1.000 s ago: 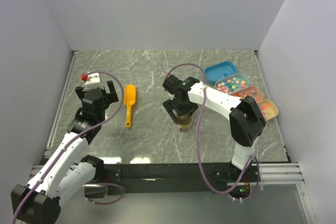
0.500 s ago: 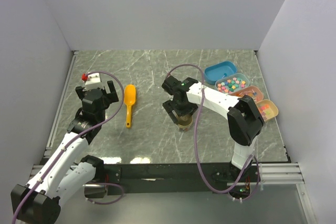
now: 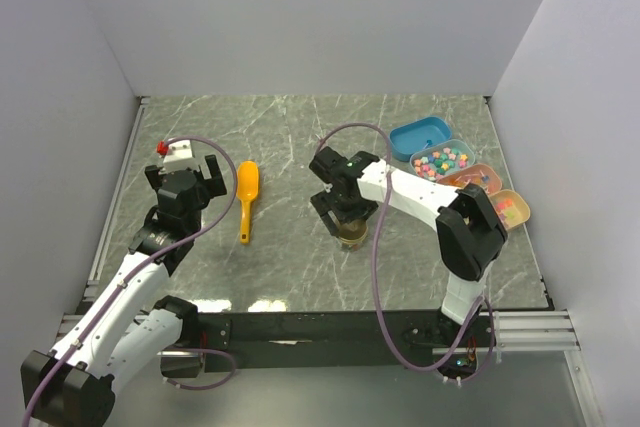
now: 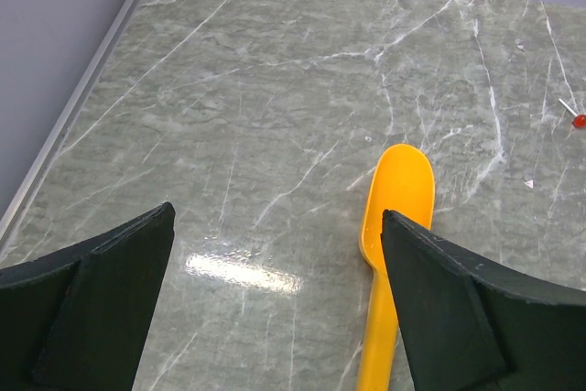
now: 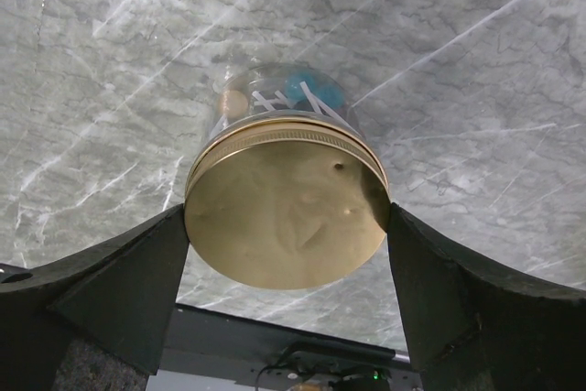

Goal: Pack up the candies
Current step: Close the bottle lid on the packing bottle.

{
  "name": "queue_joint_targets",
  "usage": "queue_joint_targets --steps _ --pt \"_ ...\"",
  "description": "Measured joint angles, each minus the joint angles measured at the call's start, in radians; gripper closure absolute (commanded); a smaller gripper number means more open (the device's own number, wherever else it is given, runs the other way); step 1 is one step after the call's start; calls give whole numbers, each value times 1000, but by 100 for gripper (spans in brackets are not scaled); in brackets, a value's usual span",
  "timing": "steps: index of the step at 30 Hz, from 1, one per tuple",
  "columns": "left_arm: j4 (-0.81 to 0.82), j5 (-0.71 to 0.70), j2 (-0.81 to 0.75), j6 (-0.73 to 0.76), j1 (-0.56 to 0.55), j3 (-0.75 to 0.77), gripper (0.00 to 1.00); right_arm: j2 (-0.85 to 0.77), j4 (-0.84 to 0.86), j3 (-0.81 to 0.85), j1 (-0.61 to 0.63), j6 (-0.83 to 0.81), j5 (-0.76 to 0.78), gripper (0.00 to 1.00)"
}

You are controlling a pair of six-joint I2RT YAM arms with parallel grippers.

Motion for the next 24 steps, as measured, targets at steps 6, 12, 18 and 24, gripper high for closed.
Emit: queue_joint_targets --steps 6,12,18,24 --pt "0 0 0 0 0 0 0 -41 58 -54 0 25 14 30" --pt "0 0 0 0 -3 0 1 -74 112 -100 0 52 19 30" --pt "0 -1 0 0 -3 0 0 -82 142 -111 0 74 37 30" --pt "0 -2 0 0 -3 0 1 -100 189 -138 2 87 58 30"
